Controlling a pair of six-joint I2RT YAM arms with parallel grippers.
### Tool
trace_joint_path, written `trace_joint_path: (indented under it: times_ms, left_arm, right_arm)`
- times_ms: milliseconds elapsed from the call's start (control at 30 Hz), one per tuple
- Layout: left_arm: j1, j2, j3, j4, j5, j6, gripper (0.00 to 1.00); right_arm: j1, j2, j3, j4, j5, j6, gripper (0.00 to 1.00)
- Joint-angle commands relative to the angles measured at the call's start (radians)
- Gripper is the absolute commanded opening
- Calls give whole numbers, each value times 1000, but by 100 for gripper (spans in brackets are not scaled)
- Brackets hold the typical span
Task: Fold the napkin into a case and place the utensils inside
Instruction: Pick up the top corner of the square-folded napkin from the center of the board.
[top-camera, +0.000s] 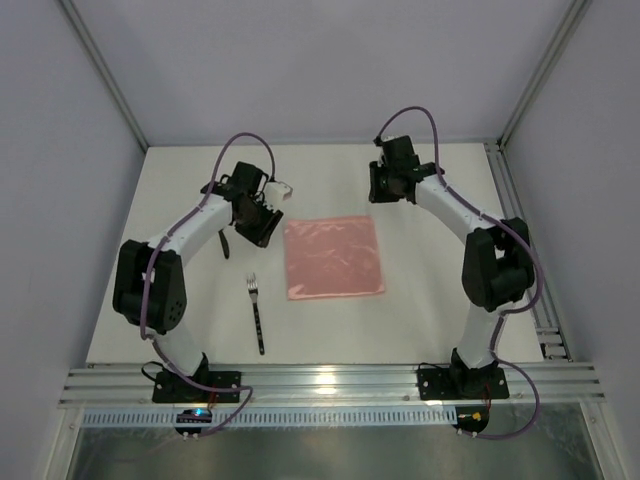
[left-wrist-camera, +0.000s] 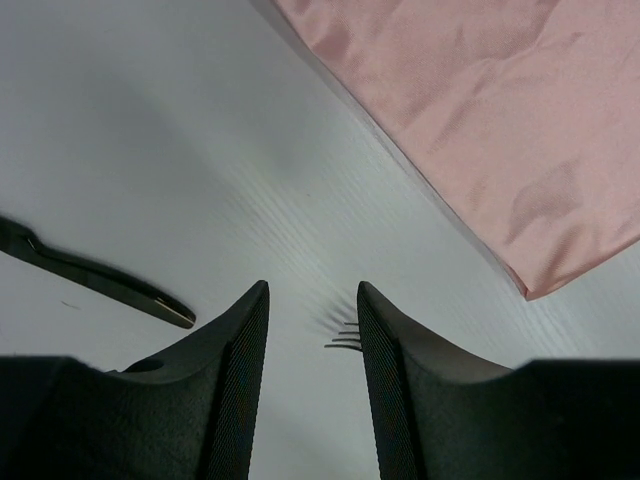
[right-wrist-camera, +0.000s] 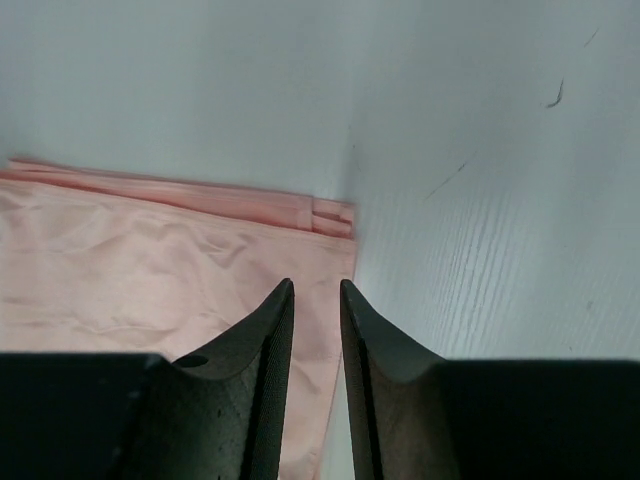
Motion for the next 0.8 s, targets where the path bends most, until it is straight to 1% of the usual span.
trace_joint_path:
  times_ms: [0, 100, 133, 267, 333, 767]
  left_arm:
    - [6, 54, 72, 28, 9, -23, 43]
    - [6, 103, 92, 29, 30, -39, 43]
    - [6, 111, 89, 32, 41, -46, 44]
    - [6, 135, 86, 31, 50, -49, 43]
    - [6, 137, 80, 34, 52, -50, 43]
    - [6, 132, 72, 41, 64, -50, 43]
  right_arm:
    - [-3, 95, 61, -83, 65, -92, 29]
    - [-15, 148, 76, -80, 45, -100, 29]
    - [-18, 154, 75, -77, 9, -100, 29]
    - [-35, 169, 43, -49, -34, -98, 29]
    - [-38, 182, 24, -29, -70, -90, 29]
    - [-51, 260, 38, 3, -126, -72, 29]
